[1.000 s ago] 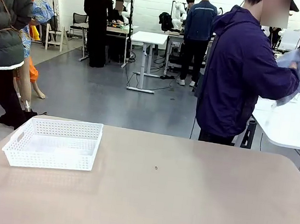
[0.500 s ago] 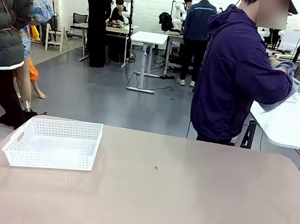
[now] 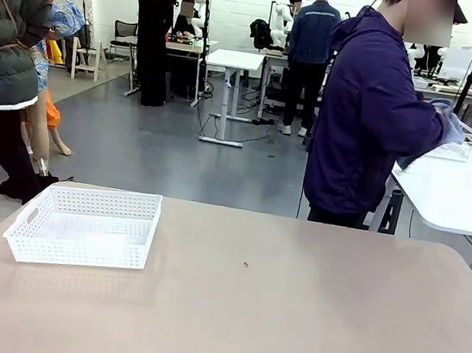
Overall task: Clean and organize the cups into the basket.
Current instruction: Pick up the Organizing basket and move it to the center of the table, then pick up the Reusable plastic cup from the right side of the table and place it inside the Organizing basket.
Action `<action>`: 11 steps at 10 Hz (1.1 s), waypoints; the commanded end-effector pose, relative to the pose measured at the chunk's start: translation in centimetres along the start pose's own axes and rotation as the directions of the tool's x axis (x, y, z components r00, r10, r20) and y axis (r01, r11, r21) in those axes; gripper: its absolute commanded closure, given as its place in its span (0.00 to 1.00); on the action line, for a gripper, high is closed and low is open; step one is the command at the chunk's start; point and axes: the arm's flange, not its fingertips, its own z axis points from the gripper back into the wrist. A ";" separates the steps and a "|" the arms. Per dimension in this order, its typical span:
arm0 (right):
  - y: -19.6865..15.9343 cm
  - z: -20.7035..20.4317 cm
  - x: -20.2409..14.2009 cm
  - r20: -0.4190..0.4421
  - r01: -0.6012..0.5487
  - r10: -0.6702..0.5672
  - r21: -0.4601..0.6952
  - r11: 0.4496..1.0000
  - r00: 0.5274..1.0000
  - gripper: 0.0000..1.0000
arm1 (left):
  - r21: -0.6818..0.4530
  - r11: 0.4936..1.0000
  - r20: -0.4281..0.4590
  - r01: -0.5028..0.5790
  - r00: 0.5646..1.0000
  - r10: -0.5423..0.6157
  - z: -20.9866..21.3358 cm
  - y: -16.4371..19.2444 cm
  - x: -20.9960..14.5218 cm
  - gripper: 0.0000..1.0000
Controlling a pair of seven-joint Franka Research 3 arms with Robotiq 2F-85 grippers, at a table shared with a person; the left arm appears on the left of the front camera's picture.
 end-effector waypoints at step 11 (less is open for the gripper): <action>0.1 0.1 -0.1 0.000 -0.006 0.006 0.018 1.000 1.000 0.00 | -0.022 1.000 0.010 0.005 1.000 -0.005 0.3 -0.1 -0.1 0.00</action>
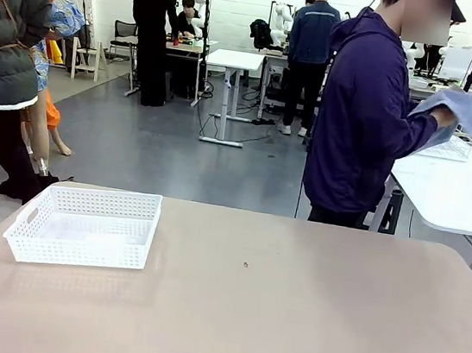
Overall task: Clean and organize the cups into the basket.
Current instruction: Pick up the Organizing basket and move it to the center of the table, then pick up the Reusable plastic cup from the right side of the table and place it inside the Organizing basket.
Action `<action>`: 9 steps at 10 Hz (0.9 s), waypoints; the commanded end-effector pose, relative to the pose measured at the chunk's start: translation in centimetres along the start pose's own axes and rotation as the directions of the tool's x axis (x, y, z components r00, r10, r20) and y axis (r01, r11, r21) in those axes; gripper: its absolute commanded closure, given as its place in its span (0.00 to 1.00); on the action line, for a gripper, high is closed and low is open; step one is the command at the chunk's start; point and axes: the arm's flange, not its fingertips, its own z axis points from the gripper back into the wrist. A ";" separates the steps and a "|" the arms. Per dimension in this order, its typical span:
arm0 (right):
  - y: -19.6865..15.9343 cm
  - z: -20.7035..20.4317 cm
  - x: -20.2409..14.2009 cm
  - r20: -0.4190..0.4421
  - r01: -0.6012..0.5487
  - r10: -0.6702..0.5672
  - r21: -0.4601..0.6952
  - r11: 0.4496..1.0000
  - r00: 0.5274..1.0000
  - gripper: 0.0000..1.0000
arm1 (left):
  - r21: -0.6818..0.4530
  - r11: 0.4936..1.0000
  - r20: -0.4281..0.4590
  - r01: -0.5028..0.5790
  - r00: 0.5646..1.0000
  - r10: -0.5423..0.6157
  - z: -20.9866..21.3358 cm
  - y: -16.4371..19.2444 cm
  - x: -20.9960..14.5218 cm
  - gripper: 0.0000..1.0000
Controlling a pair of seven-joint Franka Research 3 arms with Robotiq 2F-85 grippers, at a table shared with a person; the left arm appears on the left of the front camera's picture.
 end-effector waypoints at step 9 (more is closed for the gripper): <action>0.1 0.1 -0.1 0.000 -0.006 0.006 0.018 1.000 1.000 0.00 | -0.021 1.000 0.010 0.005 1.000 -0.005 0.3 -0.1 -0.1 0.00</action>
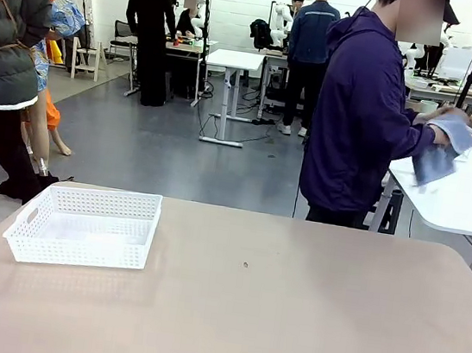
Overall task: Clean and organize the cups into the basket.
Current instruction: Pick up the Organizing basket and move it to the center of the table, then pick up the Reusable plastic cup from the right side of the table and place it inside the Organizing basket.
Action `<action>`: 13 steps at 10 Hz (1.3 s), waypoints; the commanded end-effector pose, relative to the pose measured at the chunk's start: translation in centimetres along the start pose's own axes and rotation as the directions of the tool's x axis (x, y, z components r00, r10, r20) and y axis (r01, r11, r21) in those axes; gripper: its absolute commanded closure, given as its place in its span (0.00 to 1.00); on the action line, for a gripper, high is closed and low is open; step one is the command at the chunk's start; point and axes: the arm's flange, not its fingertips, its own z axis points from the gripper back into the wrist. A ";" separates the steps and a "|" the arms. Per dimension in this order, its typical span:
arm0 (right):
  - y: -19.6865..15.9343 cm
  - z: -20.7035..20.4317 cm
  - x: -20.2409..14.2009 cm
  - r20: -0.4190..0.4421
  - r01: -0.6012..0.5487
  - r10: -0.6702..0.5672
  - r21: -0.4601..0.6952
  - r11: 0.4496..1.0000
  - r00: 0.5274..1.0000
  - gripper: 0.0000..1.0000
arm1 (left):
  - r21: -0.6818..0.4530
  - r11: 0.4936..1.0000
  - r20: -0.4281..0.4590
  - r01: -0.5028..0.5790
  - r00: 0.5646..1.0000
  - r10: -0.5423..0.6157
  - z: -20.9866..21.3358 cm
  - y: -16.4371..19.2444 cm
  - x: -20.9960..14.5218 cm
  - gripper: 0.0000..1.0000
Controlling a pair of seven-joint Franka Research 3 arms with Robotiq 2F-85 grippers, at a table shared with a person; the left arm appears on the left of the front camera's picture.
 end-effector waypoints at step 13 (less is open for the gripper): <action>0.1 0.1 -0.1 0.000 -0.006 0.006 0.018 1.000 1.000 0.00 | -0.021 1.000 0.010 0.005 1.000 -0.005 0.3 -0.1 -0.1 0.00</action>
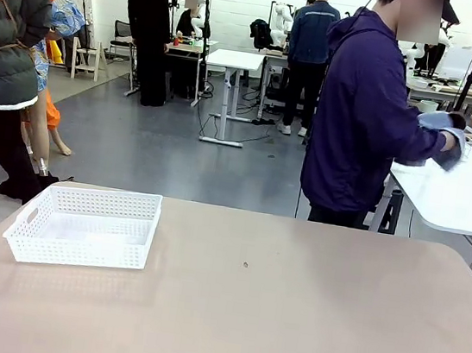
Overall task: Clean and organize the cups into the basket.
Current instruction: Pick up the Organizing basket and move it to the center of the table, then pick up the Reusable plastic cup from the right side of the table and place it inside the Organizing basket.
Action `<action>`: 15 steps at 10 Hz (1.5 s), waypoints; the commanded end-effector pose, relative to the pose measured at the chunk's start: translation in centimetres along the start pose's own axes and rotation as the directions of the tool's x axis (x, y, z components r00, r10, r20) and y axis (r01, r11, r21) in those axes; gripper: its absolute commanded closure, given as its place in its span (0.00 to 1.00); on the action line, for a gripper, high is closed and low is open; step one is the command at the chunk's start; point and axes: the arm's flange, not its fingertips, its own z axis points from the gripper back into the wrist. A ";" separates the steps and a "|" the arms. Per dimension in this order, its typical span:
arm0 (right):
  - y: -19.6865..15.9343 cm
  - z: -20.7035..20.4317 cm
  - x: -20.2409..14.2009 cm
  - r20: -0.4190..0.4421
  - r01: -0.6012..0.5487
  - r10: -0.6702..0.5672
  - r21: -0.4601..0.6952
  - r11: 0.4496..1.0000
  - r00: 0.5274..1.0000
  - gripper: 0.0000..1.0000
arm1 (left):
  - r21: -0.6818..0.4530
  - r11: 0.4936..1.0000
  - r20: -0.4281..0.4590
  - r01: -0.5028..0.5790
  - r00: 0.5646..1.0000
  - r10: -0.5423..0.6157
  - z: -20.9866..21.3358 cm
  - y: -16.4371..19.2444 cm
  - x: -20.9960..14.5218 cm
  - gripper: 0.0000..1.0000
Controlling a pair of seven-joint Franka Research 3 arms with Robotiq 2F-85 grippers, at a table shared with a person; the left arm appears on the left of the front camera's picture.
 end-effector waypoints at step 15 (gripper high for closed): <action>0.1 0.1 -0.1 0.000 -0.006 0.006 0.018 1.000 1.000 0.00 | -0.021 1.000 0.010 0.005 1.000 -0.005 0.3 -0.1 -0.1 0.00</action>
